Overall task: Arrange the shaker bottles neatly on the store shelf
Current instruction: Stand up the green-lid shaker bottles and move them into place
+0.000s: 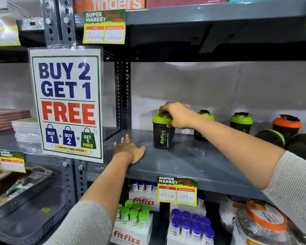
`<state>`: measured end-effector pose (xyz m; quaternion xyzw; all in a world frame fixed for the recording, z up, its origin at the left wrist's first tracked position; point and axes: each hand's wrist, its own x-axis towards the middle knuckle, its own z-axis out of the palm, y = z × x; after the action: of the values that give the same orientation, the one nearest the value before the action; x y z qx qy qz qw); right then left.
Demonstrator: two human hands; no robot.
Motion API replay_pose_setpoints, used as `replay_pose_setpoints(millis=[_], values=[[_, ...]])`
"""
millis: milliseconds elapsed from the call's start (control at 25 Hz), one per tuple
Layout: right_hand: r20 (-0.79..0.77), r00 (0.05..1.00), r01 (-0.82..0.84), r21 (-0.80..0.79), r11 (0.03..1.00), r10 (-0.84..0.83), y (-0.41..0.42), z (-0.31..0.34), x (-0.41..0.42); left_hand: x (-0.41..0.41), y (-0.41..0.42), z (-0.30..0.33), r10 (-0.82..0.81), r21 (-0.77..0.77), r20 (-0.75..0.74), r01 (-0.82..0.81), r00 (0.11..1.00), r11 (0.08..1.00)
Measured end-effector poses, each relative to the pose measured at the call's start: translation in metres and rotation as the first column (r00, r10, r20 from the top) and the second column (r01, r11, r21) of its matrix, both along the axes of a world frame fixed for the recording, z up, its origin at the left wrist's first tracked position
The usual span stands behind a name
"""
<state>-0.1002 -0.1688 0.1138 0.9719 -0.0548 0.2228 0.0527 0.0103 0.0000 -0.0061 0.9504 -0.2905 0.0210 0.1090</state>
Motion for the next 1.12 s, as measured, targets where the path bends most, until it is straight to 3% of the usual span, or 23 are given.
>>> replay_pose_setpoints(millis=[720, 1120], values=[[0.084, 0.996, 0.008, 0.040, 0.999, -0.011, 0.010, -0.015, -0.017, -0.007, 0.003, 0.003, -0.019, 0.072, -0.005, 0.019, 1.000, 0.997], [0.090, 0.996, 0.027, 0.006, 1.000, -0.027, 0.013, -0.014, -0.029, -0.016, 0.005, 0.005, 0.058, -0.098, 0.098, -0.048, 0.994, 0.994]])
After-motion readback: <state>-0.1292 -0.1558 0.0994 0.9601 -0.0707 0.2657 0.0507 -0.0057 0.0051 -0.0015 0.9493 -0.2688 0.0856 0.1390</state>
